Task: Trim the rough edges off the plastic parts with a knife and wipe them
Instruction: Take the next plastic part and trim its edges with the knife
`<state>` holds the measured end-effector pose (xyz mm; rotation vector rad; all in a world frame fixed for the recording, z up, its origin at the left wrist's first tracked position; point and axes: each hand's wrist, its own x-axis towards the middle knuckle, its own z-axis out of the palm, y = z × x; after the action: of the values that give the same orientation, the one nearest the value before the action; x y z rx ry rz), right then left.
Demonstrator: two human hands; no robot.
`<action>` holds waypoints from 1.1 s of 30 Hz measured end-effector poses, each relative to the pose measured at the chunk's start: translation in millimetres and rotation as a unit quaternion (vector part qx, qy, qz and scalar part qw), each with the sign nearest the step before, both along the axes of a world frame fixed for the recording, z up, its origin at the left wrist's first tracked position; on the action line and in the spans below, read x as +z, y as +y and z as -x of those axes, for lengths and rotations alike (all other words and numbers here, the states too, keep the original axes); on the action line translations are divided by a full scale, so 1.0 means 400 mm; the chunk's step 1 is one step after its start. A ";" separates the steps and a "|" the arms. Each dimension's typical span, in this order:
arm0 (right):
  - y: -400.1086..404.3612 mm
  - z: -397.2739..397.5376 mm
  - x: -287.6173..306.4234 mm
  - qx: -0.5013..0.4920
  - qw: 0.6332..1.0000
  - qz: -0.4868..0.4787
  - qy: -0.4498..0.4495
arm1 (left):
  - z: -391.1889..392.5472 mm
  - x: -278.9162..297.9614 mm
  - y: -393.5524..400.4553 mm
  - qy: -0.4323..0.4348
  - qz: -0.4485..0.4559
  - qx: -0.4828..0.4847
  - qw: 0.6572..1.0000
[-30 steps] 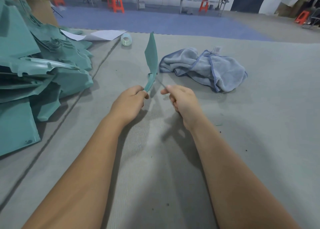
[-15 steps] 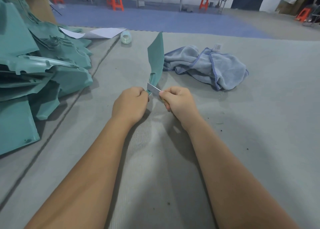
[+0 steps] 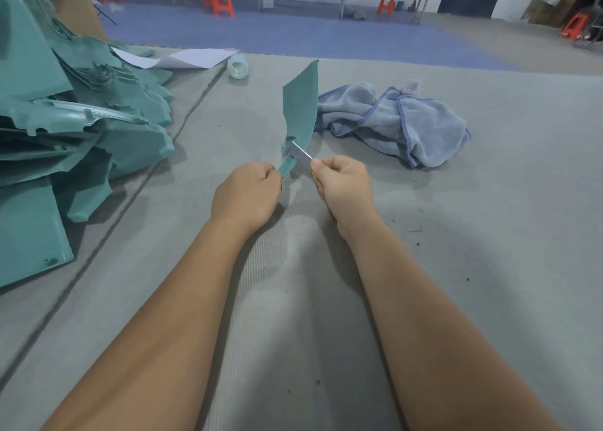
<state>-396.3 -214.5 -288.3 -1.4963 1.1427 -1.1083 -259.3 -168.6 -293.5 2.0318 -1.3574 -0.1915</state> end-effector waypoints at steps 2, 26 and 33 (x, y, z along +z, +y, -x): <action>-0.002 0.000 0.002 -0.009 1.000 -0.006 -0.006 | 0.000 0.002 0.001 -0.008 -0.003 -0.005 1.000; -0.011 0.014 0.016 -0.034 0.997 -0.011 -0.068 | -0.115 0.042 0.044 0.105 -0.089 -0.117 0.984; -0.012 0.013 0.004 -0.014 0.999 0.007 -0.044 | -0.115 0.066 0.044 -0.010 -0.151 -0.099 0.983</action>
<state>-401.6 -219.1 -286.8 -1.4319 1.0986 -1.1925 -213.4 -150.9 -267.2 2.1419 -1.6256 -0.4945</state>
